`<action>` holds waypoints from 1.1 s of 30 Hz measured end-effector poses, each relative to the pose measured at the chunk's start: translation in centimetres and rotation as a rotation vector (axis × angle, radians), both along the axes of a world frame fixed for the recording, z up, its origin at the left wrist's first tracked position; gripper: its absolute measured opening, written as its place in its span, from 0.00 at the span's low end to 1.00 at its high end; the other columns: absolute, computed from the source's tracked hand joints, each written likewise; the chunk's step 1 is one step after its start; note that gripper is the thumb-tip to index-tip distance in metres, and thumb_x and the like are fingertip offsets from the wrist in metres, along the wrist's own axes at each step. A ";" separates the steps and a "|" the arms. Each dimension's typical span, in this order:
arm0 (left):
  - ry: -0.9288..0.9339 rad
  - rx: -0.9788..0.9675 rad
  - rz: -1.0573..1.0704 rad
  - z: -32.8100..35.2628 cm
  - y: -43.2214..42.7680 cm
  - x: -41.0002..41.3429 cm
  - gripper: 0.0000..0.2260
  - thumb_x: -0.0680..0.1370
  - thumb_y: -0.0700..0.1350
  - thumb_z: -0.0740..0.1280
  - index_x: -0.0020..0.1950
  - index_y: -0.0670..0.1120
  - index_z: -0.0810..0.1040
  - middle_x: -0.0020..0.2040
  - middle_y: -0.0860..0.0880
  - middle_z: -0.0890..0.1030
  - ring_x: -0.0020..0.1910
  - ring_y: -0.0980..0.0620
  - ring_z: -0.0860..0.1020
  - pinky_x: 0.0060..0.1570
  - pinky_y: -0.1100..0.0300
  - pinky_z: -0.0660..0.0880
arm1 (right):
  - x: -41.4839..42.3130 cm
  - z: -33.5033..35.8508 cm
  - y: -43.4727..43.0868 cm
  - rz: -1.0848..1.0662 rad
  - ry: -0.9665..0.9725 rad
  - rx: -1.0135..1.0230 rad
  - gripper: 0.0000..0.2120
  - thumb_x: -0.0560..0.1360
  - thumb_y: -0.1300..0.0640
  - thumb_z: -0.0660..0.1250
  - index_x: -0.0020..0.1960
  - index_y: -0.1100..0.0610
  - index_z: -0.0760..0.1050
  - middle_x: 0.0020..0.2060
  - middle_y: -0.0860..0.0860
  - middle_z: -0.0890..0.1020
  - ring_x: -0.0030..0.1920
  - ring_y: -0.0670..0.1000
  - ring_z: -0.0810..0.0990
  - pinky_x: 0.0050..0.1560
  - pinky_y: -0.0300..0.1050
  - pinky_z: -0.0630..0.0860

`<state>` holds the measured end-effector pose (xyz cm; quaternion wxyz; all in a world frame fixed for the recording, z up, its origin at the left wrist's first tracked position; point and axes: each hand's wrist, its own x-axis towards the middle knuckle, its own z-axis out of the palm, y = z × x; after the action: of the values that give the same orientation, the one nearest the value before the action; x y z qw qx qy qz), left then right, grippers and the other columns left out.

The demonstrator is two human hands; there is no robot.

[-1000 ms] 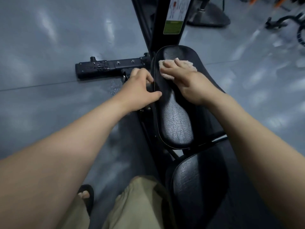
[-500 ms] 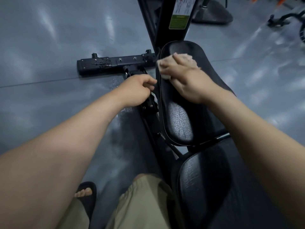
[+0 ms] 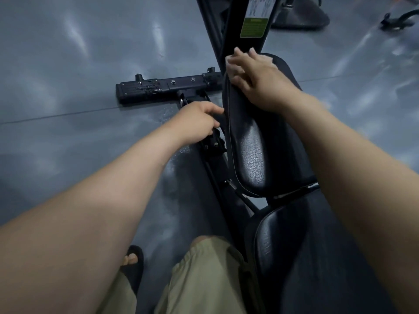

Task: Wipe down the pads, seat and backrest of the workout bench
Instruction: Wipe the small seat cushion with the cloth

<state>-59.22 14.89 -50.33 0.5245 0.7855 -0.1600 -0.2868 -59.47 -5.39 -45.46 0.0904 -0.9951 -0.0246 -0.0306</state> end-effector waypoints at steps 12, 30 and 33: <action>0.030 0.011 0.065 0.8 -0.6 -0.4 0.16 0.79 0.31 0.59 0.60 0.45 0.79 0.50 0.48 0.81 0.38 0.55 0.77 0.24 0.73 0.68 | -7.8 -1.5 1.5 0.169 -0.040 0.032 0.19 0.83 0.47 0.59 0.67 0.55 0.78 0.71 0.49 0.76 0.77 0.54 0.63 0.77 0.37 0.48; 0.117 -0.015 0.162 1.6 -1.6 0.8 0.14 0.79 0.31 0.58 0.54 0.39 0.82 0.44 0.44 0.81 0.34 0.56 0.77 0.22 0.72 0.68 | -4.6 -2.4 3.3 -0.286 0.010 -0.145 0.26 0.84 0.44 0.49 0.82 0.43 0.51 0.82 0.58 0.49 0.81 0.61 0.46 0.80 0.56 0.45; 0.114 -0.011 0.167 1.5 -1.5 0.8 0.15 0.79 0.31 0.57 0.54 0.38 0.82 0.46 0.42 0.82 0.34 0.55 0.77 0.22 0.72 0.68 | -2.1 -2.2 2.5 -0.276 -0.006 -0.155 0.27 0.84 0.43 0.49 0.82 0.42 0.50 0.82 0.58 0.49 0.81 0.62 0.47 0.80 0.56 0.45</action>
<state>-58.37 13.39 -48.82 0.5593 0.7756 -0.0655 -0.2853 -61.52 -2.86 -47.63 0.0082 -0.9929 0.1099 -0.0437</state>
